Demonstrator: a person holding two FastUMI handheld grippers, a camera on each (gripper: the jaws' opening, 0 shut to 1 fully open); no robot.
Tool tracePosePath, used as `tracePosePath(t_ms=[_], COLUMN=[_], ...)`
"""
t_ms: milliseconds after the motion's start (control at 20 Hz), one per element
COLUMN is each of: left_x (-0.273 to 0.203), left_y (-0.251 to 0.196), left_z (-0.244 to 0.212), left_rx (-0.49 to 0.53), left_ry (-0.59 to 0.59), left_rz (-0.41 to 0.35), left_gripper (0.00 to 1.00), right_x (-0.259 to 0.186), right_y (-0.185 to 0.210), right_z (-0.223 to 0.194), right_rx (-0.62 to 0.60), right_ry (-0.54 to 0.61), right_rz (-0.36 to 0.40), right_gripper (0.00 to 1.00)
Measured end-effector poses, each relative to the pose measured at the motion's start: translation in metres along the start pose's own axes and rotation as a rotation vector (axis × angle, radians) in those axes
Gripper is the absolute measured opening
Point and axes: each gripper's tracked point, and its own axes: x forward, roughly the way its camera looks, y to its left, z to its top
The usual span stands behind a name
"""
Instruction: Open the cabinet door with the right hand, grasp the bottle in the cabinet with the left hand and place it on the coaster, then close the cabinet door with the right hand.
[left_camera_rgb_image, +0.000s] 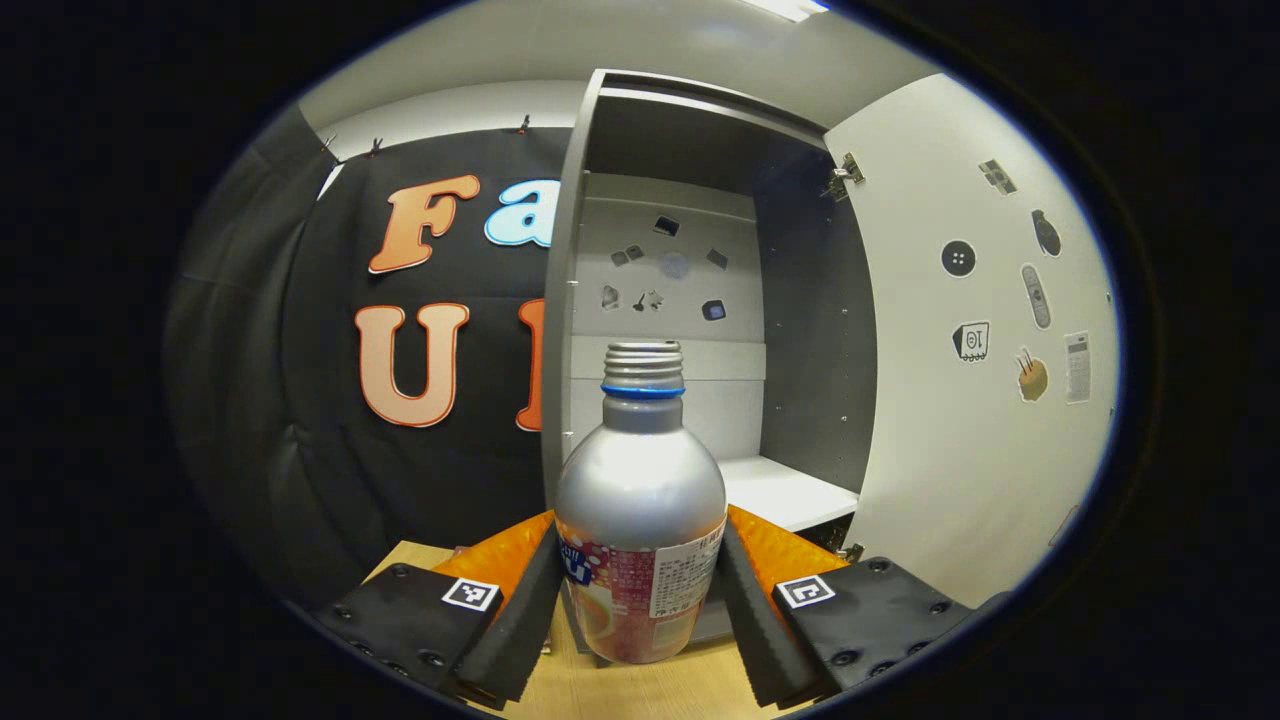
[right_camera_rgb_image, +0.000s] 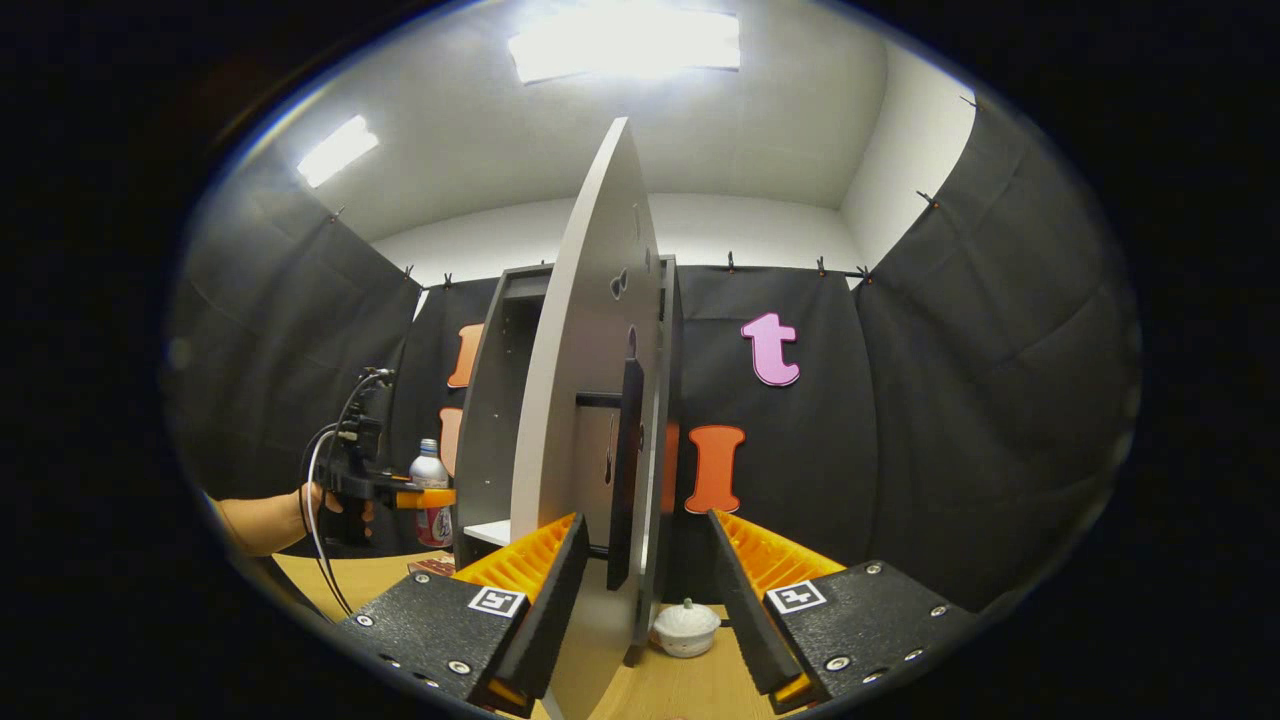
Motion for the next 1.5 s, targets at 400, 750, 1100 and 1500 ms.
tracePosePath(t_ms=[400, 750, 1100, 1500], left_x=[-0.046, -0.074, -0.096, -0.107], left_y=[0.043, 0.062, 0.059, 0.057], left_z=[-0.032, -0.063, -0.098, -0.171], left_rx=[0.039, 0.101, 0.159, 0.066], left_ry=[-0.011, -0.022, -0.046, 0.020], left_rz=[0.055, 0.080, 0.069, 0.018], left_gripper=[0.85, 0.83, 0.86, 0.86], right_x=[-0.015, -0.013, -0.012, -0.014], right_y=[0.005, 0.003, 0.000, 0.001], right_z=[0.002, 0.005, 0.004, 0.002], right_rx=[0.046, 0.071, 0.069, 0.067], right_ry=[-0.026, -0.041, -0.042, -0.050], right_rz=[0.000, -0.027, -0.063, -0.067], right_gripper=[0.74, 0.74, 0.73, 0.73])
